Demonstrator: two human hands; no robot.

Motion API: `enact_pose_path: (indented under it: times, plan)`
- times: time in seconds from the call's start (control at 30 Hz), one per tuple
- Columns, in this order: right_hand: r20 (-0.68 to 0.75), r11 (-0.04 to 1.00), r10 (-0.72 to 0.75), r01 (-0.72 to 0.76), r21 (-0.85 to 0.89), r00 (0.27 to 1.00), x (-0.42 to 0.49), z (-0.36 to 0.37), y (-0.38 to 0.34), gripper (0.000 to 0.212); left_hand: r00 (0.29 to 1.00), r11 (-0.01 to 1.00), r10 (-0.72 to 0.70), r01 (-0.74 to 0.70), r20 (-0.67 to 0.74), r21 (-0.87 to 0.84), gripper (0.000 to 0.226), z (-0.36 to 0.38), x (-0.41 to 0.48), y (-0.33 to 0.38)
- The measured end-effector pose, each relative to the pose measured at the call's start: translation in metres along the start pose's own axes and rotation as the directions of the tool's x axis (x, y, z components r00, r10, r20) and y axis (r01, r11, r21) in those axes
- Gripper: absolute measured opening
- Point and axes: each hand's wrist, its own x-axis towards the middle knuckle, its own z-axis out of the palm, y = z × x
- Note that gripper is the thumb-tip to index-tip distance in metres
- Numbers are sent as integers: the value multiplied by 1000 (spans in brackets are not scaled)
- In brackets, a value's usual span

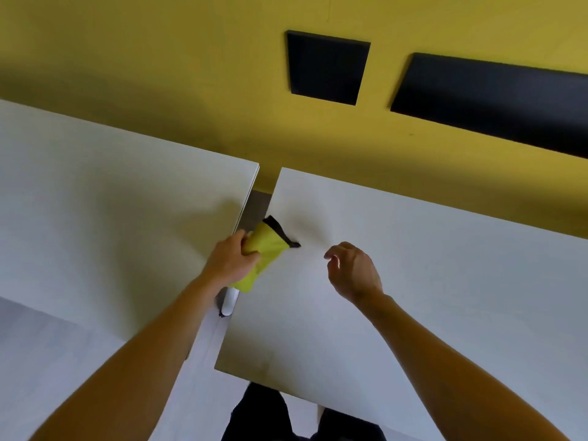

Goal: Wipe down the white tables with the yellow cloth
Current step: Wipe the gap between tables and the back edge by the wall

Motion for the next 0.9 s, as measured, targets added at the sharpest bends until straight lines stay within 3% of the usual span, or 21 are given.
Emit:
enact_pose_path:
  times: [0.07,0.13,0.2,0.3,0.33,0.43,0.5,0.6,0.8,0.9]
  plan:
    - [-63,1000,-23,24,20,998,22,6,-9,28,978,996,-47,31,-205,-81,34,-19,15,-4]
    - [-161,998,-56,62,30,985,47,19,-16,30,952,995,-55,27,-300,-98,53,-21,34,-3]
    - [-217,997,-71,70,-9,974,73,37,-17,41,969,995,-29,4,-245,-102,63,-4,47,-3]
    - [-182,989,-106,86,-117,978,95,71,-9,59,992,988,124,-125,-14,-88,68,32,53,-7]
    - [-180,982,-134,106,-158,975,97,81,-5,62,985,981,173,-172,5,-94,67,39,54,-9]
    - [-215,966,-169,119,-229,962,92,96,2,64,974,968,216,-223,-72,-115,68,53,65,-15]
    - [-223,962,-174,117,-247,959,92,96,1,65,960,962,261,-268,-101,-60,80,65,72,-18]
    - [-222,959,-185,126,-252,957,90,96,0,64,947,959,278,-282,-162,-6,77,85,82,-16]
    - [-270,962,-206,144,-232,940,90,97,1,63,958,936,213,-257,-194,-241,62,70,176,36]
    - [-293,967,-198,139,-213,935,89,97,2,62,952,918,234,-284,-199,-277,62,73,169,30]
